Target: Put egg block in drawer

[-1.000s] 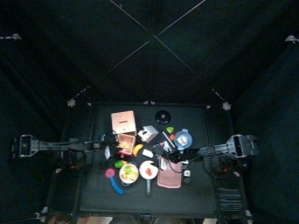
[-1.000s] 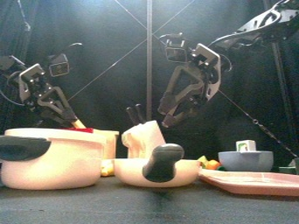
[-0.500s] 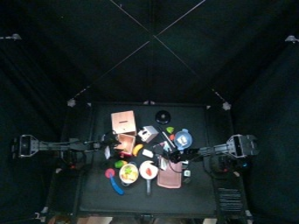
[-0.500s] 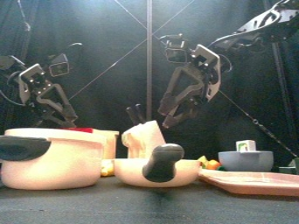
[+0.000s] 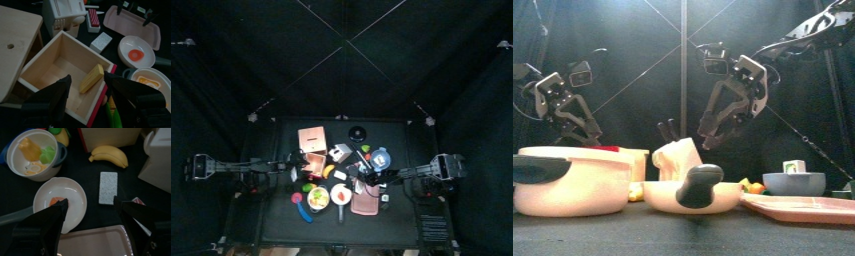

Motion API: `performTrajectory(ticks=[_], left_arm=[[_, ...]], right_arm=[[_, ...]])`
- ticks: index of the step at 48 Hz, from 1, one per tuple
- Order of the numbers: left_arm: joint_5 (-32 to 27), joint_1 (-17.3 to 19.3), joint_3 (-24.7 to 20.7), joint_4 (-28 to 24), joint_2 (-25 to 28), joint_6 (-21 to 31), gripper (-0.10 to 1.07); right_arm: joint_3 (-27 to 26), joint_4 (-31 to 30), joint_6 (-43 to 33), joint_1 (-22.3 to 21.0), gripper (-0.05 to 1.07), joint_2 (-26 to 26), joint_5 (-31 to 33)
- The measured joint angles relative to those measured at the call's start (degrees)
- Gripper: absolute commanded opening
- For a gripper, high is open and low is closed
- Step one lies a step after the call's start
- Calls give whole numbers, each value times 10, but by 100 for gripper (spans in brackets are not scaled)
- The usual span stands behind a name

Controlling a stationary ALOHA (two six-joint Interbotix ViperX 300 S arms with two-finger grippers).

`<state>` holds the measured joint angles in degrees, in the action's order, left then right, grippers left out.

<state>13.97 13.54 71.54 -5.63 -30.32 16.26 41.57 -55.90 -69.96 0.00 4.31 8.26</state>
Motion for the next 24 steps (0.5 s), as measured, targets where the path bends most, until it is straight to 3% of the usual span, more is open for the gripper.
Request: performTrajectory(ticks=[24], left_arm=[[17,-4,1,-2,-3,1,90]], right_arm=[[31,9,3,-2,101,19,47]])
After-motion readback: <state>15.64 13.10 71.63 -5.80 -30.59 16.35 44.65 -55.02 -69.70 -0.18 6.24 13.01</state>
